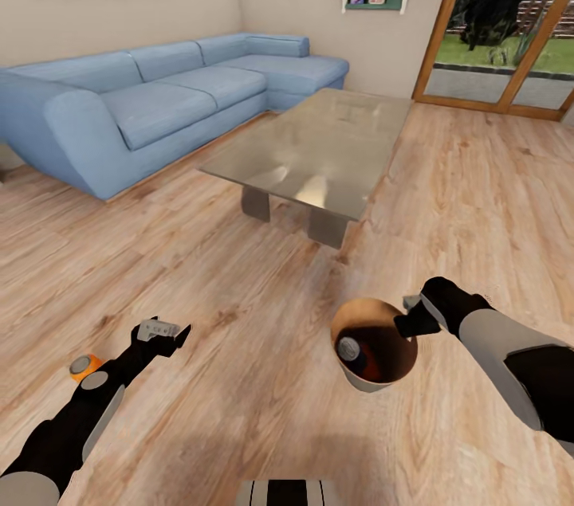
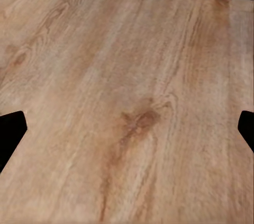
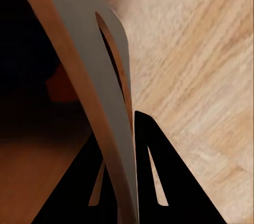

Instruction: Put the three can of soda from the living room inside the tash can in the kitchen.

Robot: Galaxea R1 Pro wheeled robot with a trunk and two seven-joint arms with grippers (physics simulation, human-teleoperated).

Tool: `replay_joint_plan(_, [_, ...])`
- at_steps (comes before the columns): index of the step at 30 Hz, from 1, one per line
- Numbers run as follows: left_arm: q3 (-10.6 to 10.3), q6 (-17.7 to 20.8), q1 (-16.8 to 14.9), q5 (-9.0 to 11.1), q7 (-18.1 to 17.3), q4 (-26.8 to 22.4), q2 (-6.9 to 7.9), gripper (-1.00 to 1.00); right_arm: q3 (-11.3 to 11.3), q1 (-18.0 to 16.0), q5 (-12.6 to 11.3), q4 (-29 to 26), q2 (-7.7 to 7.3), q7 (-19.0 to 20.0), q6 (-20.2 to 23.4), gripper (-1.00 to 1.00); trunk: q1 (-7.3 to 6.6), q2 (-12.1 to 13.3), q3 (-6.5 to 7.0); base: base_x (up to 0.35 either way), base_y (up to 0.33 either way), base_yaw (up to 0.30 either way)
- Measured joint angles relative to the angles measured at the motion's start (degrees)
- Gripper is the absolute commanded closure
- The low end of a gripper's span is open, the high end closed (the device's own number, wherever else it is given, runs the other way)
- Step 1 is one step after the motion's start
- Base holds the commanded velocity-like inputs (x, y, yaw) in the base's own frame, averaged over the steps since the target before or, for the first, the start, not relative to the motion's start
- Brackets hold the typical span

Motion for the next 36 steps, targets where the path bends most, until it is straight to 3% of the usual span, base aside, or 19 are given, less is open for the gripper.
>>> replay_joint_plan(19, [0.11, 0.24, 0.0, -0.12, -0.11, 0.1, 0.0, -1.0, 0.12, 0.5, 0.42, -0.1, 0.46, -0.11, -0.2, 1.0, 0.0, 0.0, 0.0, -0.147, 0.253, 0.0])
replay_joint_plan(25, [0.15, 0.3, 0.01, -0.19, -0.01, 0.32, -0.02, -1.0, -0.49, 0.87, -0.43, -0.36, 1.04, -0.07, -0.07, 1.0, 0.0, 0.0, 0.0, 0.165, 0.221, 0.0])
replay_joint_plan(32, [0.31, 0.31, -0.01, -0.05, -0.22, 2.02, 0.0, -1.0, -0.15, 1.44, 0.33, -1.18, 1.72, -0.36, -0.2, 1.0, 0.0, 0.0, 0.0, 0.246, 0.177, 0.0])
replay_joint_plan(36, [0.33, 0.29, -0.01, -0.09, -0.19, 2.11, 0.0, -1.0, -0.53, 1.47, -0.21, -1.21, 2.57, -3.26, -0.11, 1.0, 0.0, 0.0, 0.0, 0.029, 0.262, 0.0])
